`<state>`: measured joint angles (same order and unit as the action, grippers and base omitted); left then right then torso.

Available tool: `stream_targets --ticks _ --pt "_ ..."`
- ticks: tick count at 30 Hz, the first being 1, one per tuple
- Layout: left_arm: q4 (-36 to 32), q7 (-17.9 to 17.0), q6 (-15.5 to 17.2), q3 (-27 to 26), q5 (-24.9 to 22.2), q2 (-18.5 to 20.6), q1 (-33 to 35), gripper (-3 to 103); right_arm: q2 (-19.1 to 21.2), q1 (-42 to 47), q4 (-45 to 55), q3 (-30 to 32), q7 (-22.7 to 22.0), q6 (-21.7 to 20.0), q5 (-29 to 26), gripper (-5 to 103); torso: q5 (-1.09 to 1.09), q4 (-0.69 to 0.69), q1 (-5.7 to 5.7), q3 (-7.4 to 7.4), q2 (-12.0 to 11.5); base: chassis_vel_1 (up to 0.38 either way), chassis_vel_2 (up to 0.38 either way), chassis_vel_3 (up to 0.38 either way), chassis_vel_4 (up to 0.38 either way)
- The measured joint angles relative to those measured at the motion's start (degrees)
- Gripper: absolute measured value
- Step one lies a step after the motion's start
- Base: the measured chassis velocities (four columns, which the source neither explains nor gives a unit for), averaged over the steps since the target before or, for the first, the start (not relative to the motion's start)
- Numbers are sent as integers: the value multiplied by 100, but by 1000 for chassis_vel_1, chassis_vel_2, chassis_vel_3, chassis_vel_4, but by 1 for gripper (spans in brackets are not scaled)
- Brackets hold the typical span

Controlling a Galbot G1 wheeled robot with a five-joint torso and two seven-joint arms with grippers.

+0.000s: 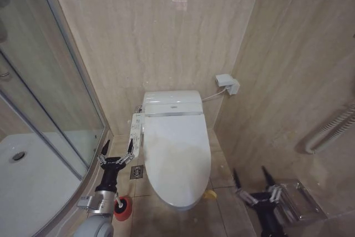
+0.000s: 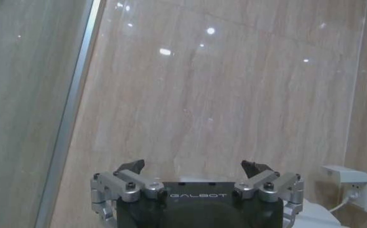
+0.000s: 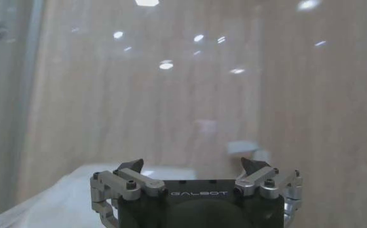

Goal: Open the toilet lid, clean the toilet bowl with a toilet brush, close the toilet lid, and flush.

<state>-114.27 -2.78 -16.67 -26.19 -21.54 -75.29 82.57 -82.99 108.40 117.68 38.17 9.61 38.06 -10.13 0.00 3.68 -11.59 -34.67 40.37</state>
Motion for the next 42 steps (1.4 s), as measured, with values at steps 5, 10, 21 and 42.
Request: stream_targets --ticks 5,10,21,42 --pt "220 5 -66 9 -93 48 -190 100 304 179 -311 -160 97 83 245 100 -1 -1 -2 -1 -1 0 0 0 0" --pt "388 31 -154 33 -148 98 -265 100 236 15 -882 -291 194 199 536 100 -1 -1 -4 -2 -1 0 0 0 0" --pt "495 42 -153 24 -166 138 -348 100 261 -422 -1947 -583 305 247 665 100 0 -1 -3 -2 -1 0 0 0 0" --pt "449 45 -148 -144 -88 108 -191 100 224 -1514 -3006 -472 268 292 462 100 0 -2 -4 -2 -1 0 0 0 0"
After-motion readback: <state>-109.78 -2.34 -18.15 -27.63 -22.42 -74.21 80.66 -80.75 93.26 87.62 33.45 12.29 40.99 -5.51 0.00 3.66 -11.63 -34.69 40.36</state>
